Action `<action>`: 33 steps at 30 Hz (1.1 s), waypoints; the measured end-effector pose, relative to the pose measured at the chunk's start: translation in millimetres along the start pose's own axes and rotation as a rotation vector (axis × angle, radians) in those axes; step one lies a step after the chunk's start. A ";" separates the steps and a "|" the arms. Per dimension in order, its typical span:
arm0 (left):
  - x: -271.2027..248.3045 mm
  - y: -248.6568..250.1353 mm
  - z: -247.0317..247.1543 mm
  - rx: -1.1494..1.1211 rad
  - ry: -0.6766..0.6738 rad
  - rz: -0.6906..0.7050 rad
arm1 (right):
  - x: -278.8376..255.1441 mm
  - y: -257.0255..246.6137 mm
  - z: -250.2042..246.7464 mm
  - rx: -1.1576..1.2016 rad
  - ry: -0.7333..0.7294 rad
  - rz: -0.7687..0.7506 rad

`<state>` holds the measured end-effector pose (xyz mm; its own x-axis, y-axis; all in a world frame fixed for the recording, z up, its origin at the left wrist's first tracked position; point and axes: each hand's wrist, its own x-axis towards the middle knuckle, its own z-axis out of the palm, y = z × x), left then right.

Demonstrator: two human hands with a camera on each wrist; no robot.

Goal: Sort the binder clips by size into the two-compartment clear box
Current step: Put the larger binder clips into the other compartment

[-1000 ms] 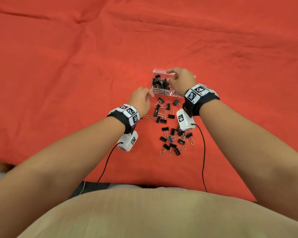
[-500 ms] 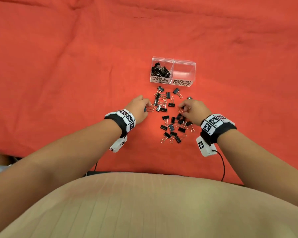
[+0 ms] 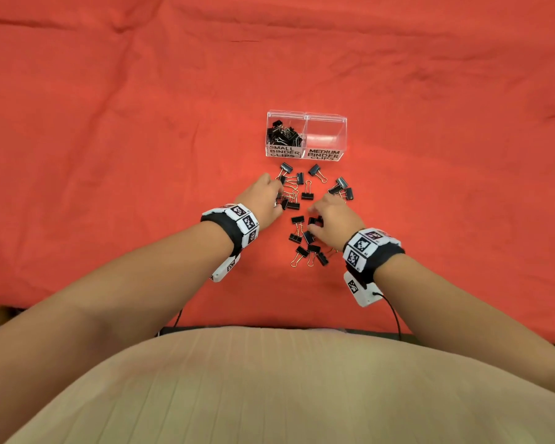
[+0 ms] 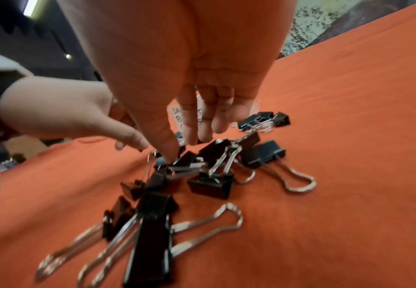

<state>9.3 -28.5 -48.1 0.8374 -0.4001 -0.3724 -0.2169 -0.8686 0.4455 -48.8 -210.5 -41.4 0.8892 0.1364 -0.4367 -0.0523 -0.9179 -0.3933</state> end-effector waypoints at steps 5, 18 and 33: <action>1.7 6.4 2.7 0.163 -0.067 0.077 | 4.5 -2.5 4.7 0.041 0.017 0.008; 2.3 8.8 2.2 0.216 -0.020 0.111 | 14.1 1.9 -7.9 0.360 0.102 0.062; 6.7 8.7 -10.1 -0.138 0.094 -0.061 | 43.0 -3.2 -7.9 0.178 0.109 0.005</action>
<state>18.1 -35.8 -38.5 0.8915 -0.3132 -0.3274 -0.0988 -0.8396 0.5342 -6.7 -204.6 -52.5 0.9322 0.0816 -0.3527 -0.1280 -0.8370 -0.5320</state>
